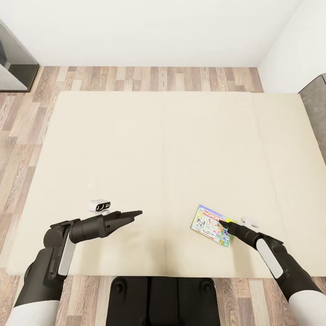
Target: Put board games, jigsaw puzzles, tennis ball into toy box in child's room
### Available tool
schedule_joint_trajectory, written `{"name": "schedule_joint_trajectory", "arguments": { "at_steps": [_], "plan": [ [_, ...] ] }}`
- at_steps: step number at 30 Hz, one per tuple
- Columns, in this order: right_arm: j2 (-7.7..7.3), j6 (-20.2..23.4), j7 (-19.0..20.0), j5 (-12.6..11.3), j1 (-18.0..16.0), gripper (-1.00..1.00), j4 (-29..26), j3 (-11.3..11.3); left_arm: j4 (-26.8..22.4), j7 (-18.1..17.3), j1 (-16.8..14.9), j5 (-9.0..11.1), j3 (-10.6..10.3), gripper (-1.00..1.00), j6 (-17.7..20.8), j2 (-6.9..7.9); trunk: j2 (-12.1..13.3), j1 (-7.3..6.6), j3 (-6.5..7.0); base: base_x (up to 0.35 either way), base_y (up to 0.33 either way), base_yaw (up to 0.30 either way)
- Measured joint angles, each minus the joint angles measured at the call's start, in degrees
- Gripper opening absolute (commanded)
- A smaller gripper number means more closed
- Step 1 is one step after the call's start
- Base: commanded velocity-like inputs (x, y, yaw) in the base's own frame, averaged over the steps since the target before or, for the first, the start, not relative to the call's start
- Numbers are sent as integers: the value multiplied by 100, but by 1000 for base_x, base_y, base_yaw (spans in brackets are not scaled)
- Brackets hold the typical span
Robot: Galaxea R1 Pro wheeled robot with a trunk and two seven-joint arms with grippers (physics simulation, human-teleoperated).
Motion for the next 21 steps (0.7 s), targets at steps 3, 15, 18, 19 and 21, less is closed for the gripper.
{"name": "schedule_joint_trajectory", "arguments": {
  "at_steps": [3, 15, 18, 19, 21],
  "plan": [
    [-1, 4, 0, 0, -1, 100, -1, 0, 0, 0, 0, 1, 0, 100, 0, 0, 0, 0, 0, 0, 0, 0],
    [15, 24, 3, 13, -3, 100, -7, 0, 0, 0, 0, 3, 0, 100, 0, 0, 0, 0, -11, 0, 0, 0],
    [16, 30, 2, 9, -3, 100, -7, 0, 0, 0, 0, 3, 0, 100, 0, 0, 0, 0, -30, 0, 0, 0],
    [16, 33, 2, 8, -3, 100, -7, 0, 0, 0, 0, 4, 0, 100, 0, 0, 0, 0, -38, 0, 0, 0],
    [17, 34, 1, 7, -3, 100, -7, 0, 0, 0, 0, 4, 0, 100, 0, 0, 0, 0, -54, 0, 0, 0]
  ]
}}
